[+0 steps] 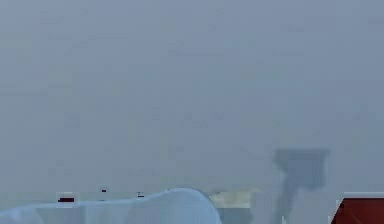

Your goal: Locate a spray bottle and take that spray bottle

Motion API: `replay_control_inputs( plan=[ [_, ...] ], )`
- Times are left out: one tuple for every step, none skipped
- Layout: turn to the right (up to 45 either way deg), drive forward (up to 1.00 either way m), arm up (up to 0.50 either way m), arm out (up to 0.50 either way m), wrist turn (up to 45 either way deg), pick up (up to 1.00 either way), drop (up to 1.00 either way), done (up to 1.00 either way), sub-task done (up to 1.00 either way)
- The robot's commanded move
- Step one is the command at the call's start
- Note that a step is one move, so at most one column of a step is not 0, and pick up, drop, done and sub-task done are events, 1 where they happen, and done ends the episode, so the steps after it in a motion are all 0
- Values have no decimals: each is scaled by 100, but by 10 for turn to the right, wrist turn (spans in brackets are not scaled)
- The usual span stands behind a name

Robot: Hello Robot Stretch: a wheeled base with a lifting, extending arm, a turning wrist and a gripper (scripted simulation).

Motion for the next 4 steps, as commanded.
replay_control_inputs(
  plan=[
    [-450, 0, 0, 0, 0, 0, 0, 0, 0],
    [-450, 0, 0, 0, 0, 0, 0, 0, 0],
    [-450, 0, 0, 0, 0, 0, 0, 0, 0],
    [-420, 0, 0, 0, 0, 0, 0, 0, 0]
  ],
)
